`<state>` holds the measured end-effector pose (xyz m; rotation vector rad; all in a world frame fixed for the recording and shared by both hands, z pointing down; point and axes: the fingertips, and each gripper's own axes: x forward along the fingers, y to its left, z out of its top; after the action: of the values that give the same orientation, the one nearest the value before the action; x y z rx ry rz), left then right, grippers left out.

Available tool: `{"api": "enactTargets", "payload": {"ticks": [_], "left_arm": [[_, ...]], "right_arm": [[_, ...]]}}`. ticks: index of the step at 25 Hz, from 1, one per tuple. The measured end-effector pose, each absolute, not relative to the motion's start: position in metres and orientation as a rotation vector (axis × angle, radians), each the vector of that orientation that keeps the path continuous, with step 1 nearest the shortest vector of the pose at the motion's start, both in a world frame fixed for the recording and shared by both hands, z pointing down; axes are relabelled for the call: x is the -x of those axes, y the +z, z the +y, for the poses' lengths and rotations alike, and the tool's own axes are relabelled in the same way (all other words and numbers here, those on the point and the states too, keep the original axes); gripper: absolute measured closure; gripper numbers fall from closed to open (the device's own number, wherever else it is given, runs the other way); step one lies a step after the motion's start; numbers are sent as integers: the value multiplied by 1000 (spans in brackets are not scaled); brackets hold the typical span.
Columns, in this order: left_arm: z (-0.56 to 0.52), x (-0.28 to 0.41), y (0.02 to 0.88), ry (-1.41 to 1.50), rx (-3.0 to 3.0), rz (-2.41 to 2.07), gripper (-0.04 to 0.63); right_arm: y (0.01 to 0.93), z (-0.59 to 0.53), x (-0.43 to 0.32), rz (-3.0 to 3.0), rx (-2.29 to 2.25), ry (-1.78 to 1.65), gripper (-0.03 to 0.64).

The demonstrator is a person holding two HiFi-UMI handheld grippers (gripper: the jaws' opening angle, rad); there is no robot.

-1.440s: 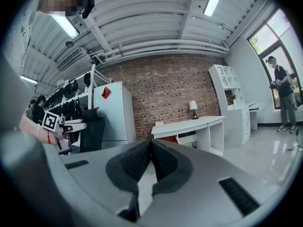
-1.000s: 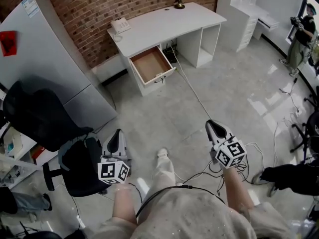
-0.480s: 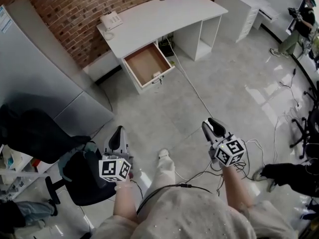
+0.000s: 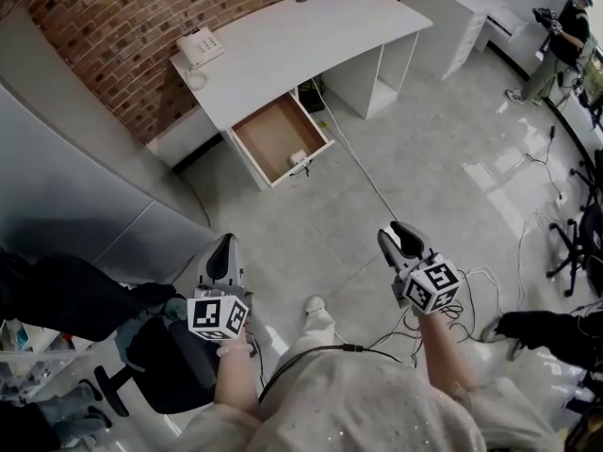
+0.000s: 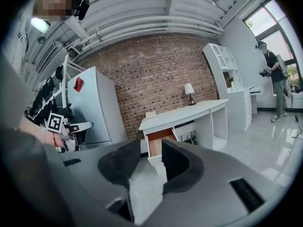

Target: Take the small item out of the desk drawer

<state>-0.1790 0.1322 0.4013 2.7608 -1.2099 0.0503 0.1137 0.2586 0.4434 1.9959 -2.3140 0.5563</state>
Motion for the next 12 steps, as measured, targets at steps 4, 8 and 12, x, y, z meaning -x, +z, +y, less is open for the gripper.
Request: {"api": "enactTargets", "payload": {"ticks": [4,8,12], "left_arm": [[99,179,404,49,-2769,-1192,591],[73,176,404,34,-2781,-1179,589],[52,177,404,16,-2776,-1194,590]], "right_arm": [[449,233,-106,-2302,-1981,568,468],[452,209,-106,-2295,-1980,565,466],[447,187,-101,-2316,-1975,545,465]]}}
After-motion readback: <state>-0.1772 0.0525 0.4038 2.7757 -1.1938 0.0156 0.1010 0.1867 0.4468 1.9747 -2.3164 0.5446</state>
